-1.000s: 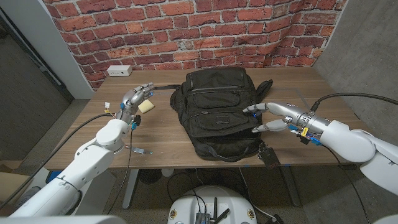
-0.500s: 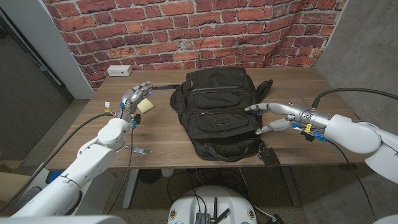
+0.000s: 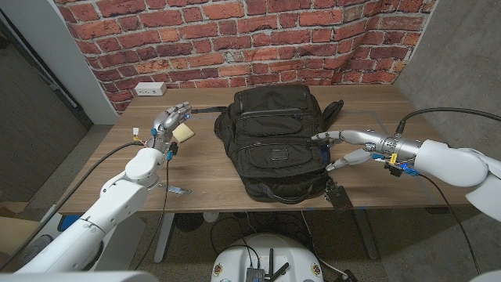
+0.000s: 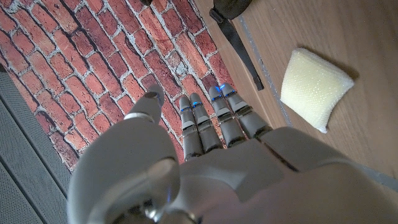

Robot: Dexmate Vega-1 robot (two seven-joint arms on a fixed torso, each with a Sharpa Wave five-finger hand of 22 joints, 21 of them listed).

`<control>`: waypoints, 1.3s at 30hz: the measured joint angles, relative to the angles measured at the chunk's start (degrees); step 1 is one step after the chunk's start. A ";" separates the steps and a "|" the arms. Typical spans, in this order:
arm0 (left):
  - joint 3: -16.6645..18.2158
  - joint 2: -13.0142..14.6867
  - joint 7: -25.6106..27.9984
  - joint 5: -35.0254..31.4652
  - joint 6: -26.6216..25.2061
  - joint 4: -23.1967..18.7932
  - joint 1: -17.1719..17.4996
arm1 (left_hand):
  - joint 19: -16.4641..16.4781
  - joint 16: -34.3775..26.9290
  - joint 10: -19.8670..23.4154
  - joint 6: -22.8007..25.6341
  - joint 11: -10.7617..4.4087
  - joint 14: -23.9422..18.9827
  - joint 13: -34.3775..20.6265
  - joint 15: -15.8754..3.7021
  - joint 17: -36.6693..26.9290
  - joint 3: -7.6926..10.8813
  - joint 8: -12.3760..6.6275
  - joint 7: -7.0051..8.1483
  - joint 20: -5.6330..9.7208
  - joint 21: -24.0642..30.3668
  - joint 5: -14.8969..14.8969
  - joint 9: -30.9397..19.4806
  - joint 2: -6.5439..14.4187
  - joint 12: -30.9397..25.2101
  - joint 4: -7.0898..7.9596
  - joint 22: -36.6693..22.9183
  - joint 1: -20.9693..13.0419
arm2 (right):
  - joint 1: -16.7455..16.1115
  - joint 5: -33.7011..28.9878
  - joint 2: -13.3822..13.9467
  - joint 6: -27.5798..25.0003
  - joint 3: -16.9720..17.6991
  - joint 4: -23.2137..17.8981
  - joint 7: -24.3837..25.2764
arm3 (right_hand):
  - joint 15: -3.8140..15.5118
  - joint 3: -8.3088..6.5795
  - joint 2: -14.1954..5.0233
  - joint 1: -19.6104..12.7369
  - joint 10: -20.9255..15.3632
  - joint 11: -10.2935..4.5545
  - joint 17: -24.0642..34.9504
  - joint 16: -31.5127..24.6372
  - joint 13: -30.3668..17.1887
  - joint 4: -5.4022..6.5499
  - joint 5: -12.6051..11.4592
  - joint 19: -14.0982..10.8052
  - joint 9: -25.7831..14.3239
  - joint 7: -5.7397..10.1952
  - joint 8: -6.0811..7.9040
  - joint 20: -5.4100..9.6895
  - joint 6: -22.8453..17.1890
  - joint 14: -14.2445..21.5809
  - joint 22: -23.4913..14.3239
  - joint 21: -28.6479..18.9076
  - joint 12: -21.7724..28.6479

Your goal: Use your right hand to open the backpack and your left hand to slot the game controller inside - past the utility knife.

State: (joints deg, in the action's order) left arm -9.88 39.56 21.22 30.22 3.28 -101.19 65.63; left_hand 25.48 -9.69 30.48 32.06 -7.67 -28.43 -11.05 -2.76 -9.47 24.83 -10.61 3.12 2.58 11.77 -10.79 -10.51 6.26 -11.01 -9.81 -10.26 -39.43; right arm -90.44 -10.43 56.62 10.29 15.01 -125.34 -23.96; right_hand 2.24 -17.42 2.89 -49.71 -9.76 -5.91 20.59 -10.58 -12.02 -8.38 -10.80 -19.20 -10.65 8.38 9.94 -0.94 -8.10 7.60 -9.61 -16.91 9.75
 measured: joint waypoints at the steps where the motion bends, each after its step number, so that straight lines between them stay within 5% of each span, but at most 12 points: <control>1: -0.05 -0.04 0.02 -0.01 0.00 0.09 -0.10 | 0.00 0.00 0.00 0.00 0.00 0.10 0.00 0.10 0.00 0.00 0.00 0.00 0.00 0.00 0.00 0.00 -0.01 0.00 0.00 0.00 0.01 | 0.07 0.14 0.05 0.07 0.10 0.16 -0.20 | -0.03 0.13 0.11 0.12 0.33 0.08 -0.11 0.00 0.04 0.13 0.00 0.11 0.16 -0.04 0.00 -0.06 0.39 -0.41 0.00 0.30 0.00; 16: -0.49 -0.64 0.40 -0.03 0.00 0.92 -0.94 | -0.51 0.00 -2.21 -1.47 0.31 1.63 0.00 0.17 0.14 0.16 0.23 -0.03 -0.11 -0.45 0.00 0.00 -0.52 0.44 0.16 0.00 0.52 | 1.59 2.00 -0.47 2.82 0.42 3.35 -0.46 | -0.43 2.92 -1.10 8.88 0.68 0.92 -1.19 -0.68 0.58 3.39 0.44 0.33 0.26 -1.04 0.68 0.01 1.37 -1.31 -0.01 1.93 0.94; 39: -0.53 -1.58 -0.18 0.69 1.84 2.03 -0.63 | -5.22 0.49 -9.78 -7.36 1.59 9.43 0.41 0.44 -0.02 -0.18 0.66 0.66 -0.13 -1.33 0.44 0.11 -1.37 0.66 1.30 0.40 4.19 | 3.80 3.25 -2.81 5.49 -0.85 7.18 6.86 | -0.27 3.82 -2.93 13.49 -0.86 2.45 -1.73 -2.00 0.57 5.26 0.43 -2.10 0.25 -1.95 1.10 1.04 -0.17 0.65 -0.01 2.38 1.54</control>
State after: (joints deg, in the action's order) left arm -10.41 37.97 21.04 30.92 5.12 -99.16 65.00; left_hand 20.26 -9.20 20.70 24.70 -6.08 -18.99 -10.64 -2.33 -9.49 24.66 -9.95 3.78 2.45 10.44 -10.35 -10.40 4.88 -10.35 -8.51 -9.86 -35.25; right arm -86.65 -7.17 53.82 15.78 14.16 -118.16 -17.10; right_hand 1.97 -13.60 -0.05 -36.22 -10.62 -3.46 18.86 -12.59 -11.45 -3.11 -10.37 -21.30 -10.40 6.42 11.04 0.11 -8.26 8.26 -9.63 -14.53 11.29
